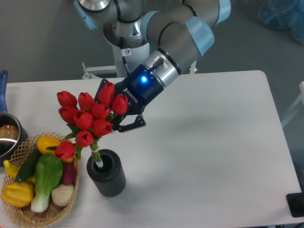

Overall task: Pick up the flowers from the vase
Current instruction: 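Lift the gripped tulips straight up out of the black vase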

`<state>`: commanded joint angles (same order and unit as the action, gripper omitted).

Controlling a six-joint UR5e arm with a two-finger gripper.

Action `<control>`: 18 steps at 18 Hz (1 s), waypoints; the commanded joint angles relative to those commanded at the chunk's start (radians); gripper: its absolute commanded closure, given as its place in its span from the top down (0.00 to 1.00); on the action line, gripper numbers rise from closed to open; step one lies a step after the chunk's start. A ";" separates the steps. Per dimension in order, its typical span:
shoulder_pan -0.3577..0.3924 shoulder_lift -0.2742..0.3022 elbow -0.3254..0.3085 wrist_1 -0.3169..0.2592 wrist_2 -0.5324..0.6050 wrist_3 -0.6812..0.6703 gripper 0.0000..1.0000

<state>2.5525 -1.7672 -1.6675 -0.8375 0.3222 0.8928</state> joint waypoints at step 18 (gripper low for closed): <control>0.153 0.012 0.072 -0.002 -0.031 -0.100 0.38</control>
<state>2.7057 -1.7549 -1.5954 -0.8391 0.2914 0.7931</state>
